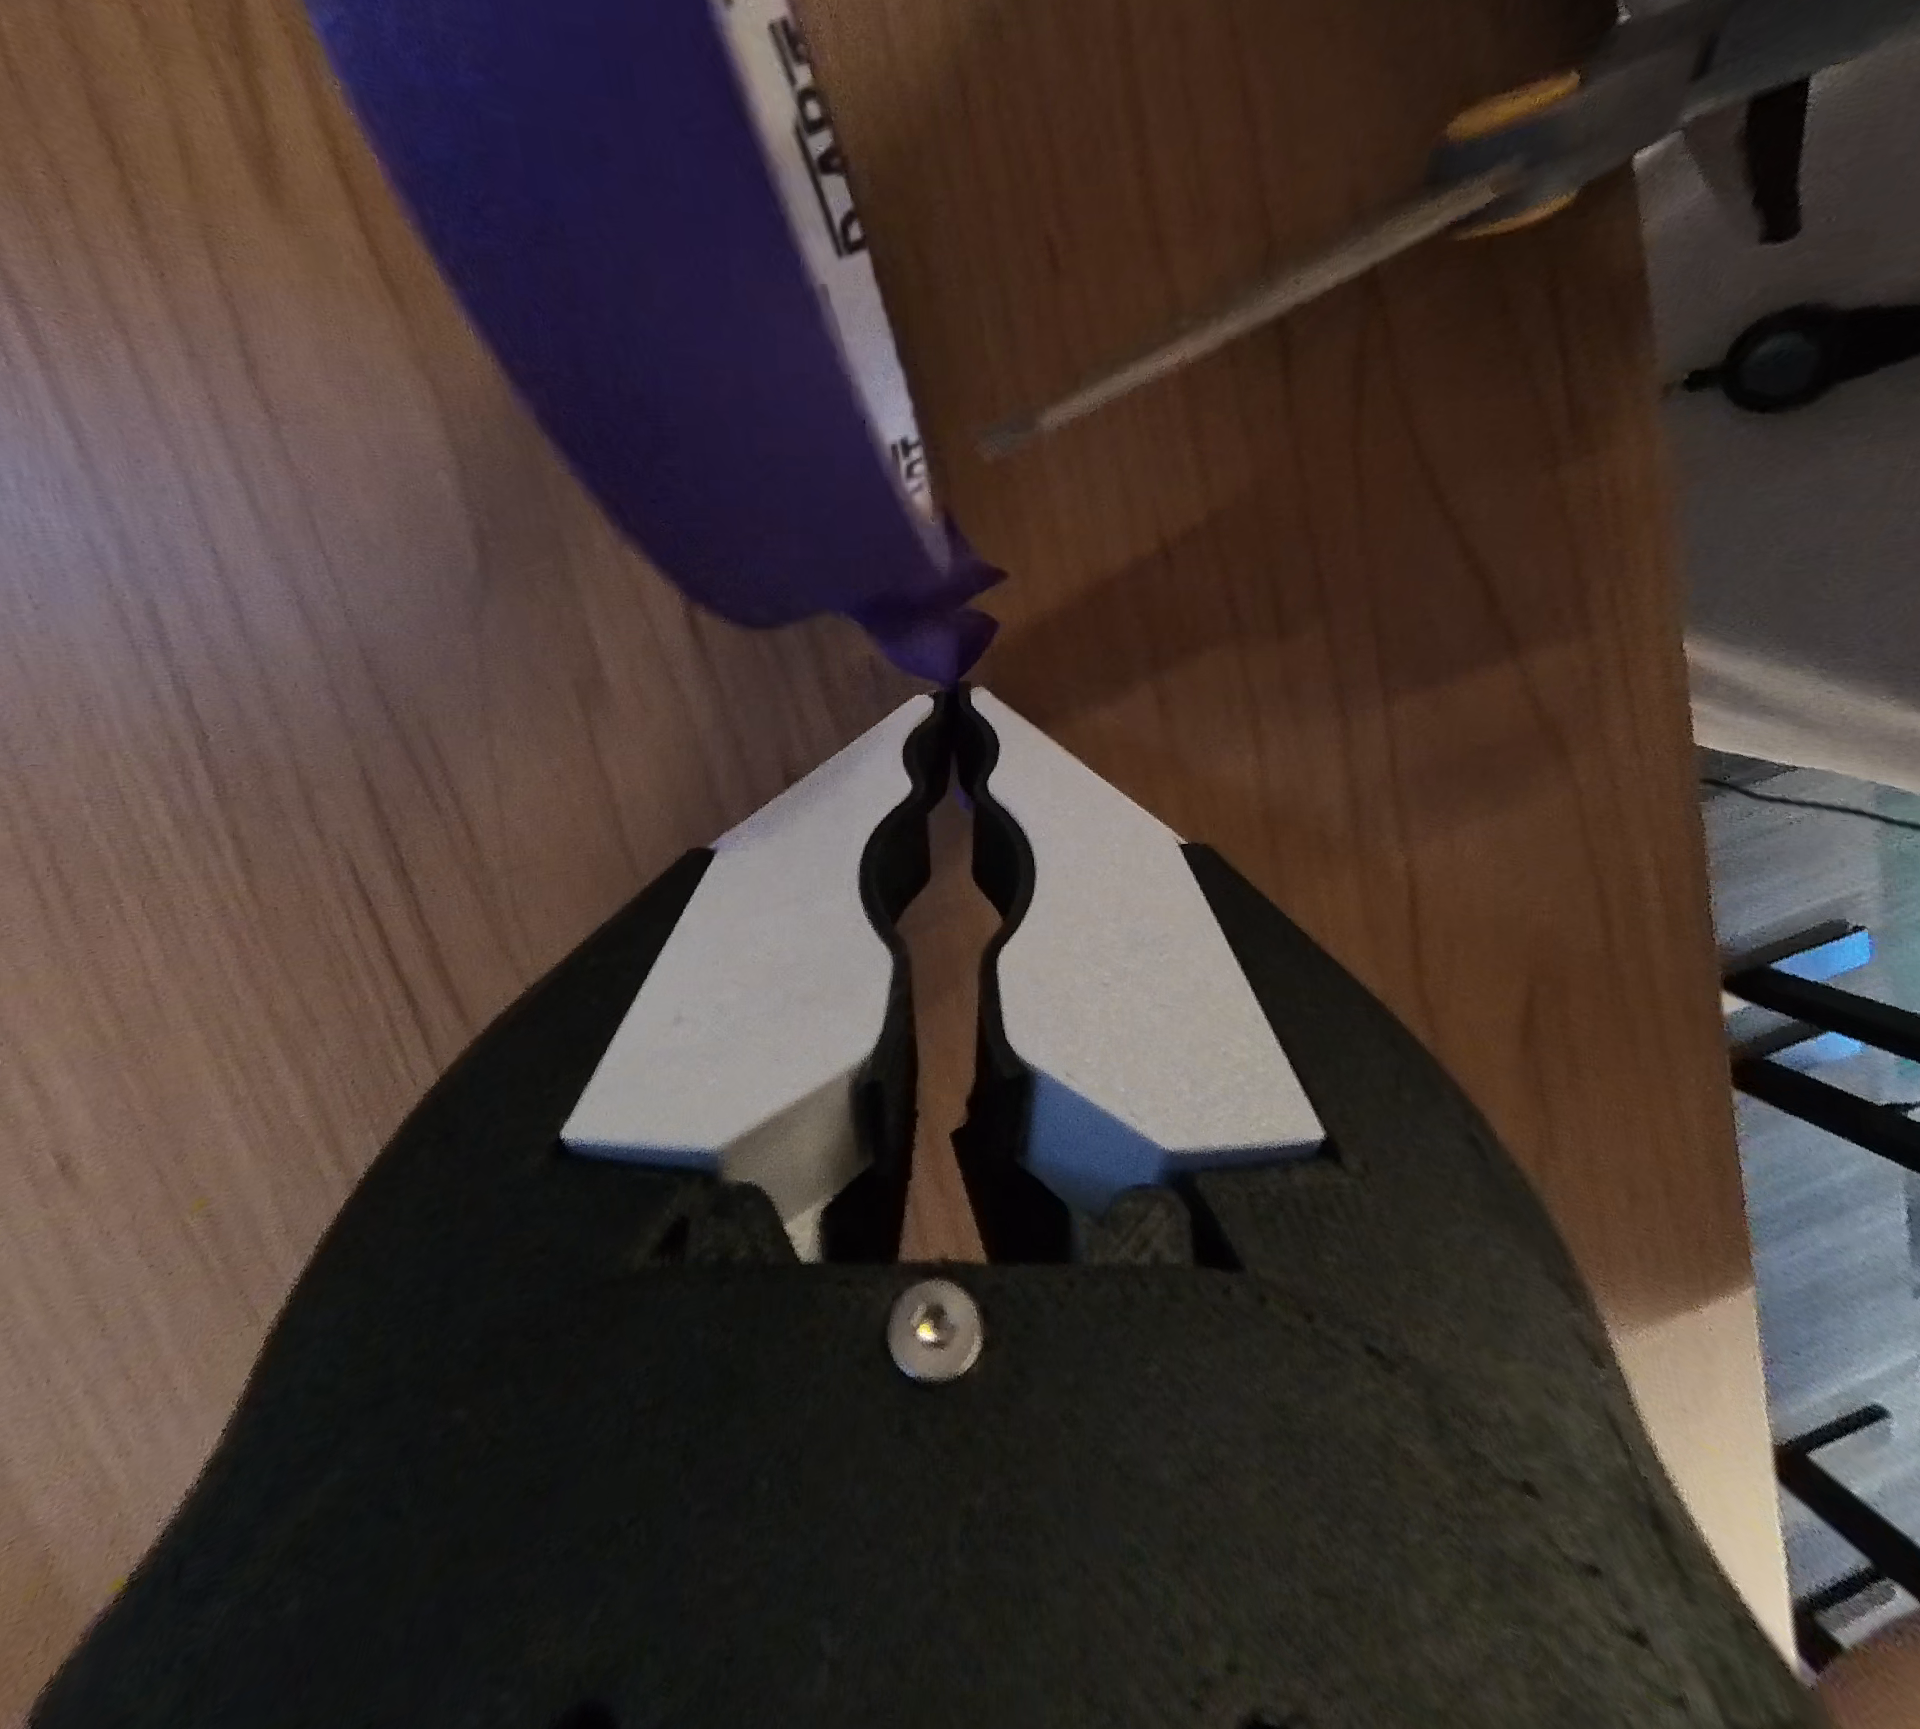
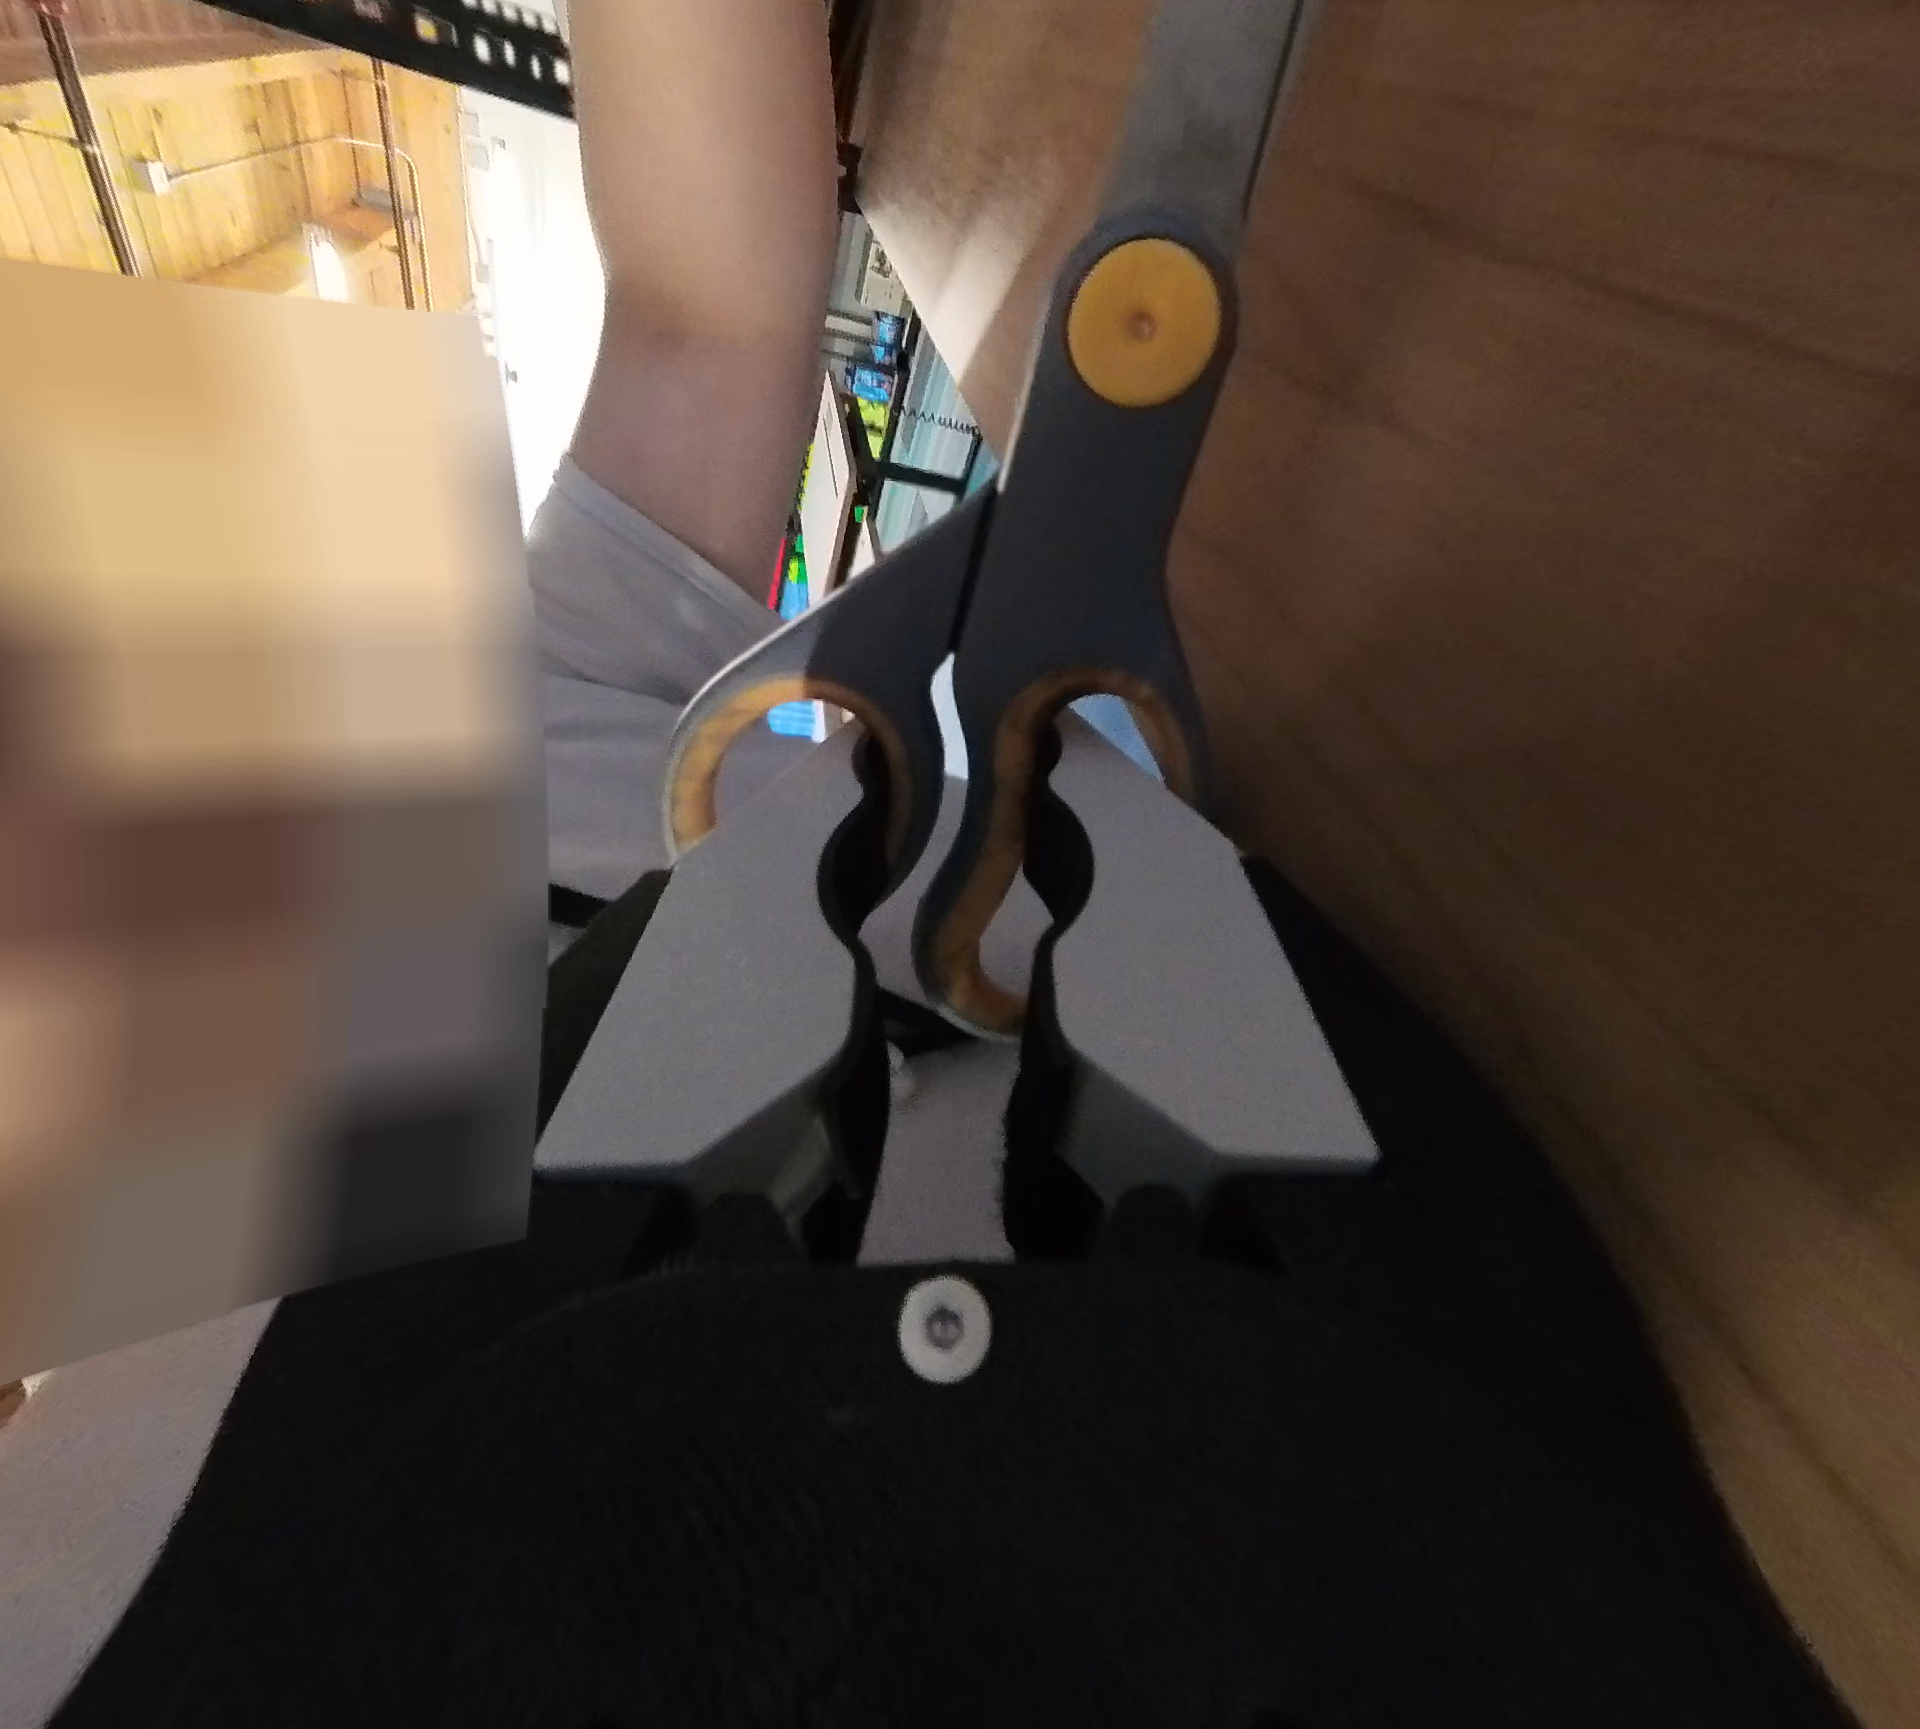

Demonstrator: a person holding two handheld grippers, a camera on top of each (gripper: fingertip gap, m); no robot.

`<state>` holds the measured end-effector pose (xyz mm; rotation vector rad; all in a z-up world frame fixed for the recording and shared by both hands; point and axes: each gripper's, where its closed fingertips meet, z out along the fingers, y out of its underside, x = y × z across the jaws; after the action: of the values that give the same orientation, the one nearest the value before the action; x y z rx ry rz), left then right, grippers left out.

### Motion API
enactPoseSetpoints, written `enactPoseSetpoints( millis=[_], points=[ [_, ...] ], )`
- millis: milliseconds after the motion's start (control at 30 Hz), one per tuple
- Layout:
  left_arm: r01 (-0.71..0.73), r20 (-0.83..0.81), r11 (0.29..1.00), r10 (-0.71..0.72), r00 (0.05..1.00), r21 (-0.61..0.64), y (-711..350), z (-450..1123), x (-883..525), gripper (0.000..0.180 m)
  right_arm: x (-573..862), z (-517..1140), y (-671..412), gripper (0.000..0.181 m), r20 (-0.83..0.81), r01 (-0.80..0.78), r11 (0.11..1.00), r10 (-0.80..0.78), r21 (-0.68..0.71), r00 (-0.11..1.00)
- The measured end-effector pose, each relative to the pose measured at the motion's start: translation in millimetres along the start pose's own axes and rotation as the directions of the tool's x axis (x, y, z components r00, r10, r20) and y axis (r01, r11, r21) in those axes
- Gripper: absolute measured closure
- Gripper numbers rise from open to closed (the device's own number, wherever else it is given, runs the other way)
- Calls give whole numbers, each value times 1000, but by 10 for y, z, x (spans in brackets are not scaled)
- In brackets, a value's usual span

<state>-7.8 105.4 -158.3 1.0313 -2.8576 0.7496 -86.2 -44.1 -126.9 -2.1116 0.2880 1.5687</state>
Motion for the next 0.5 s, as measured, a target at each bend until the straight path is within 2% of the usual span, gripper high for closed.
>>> enactPoseSetpoints(
  millis=[67, 100, 233, 333, 500],
  points=[
    [-5, -6, 1000, 5, 1000, 3, -44, 7, 27, 180, 6, 18, 89, 156, -22, 26, 997, -28, -70, 999],
    [-4, -16, 1000, 5, 1000, 6, -63, 7, 48, 180, 21, 27, 120, 161, -48, 48, 994, -53, -95, 997],
    [23, -59, 1000, -22, 998, 18, -77, -15, 132, 180, 139, -72, 180, 159, -200, 149, 966, -192, -212, 961],
    [59, -85, 998, -55, 995, 35, -74, -19, 165, 180, 287, -337, 167, 158, -356, 206, 912, -335, -355, 872],
    [194, -173, 981, -187, 967, 27, -22, -13, 251, 180, 457, -824, 21, 160, -539, 115, 836, -444, -536, 716]
  ],
)
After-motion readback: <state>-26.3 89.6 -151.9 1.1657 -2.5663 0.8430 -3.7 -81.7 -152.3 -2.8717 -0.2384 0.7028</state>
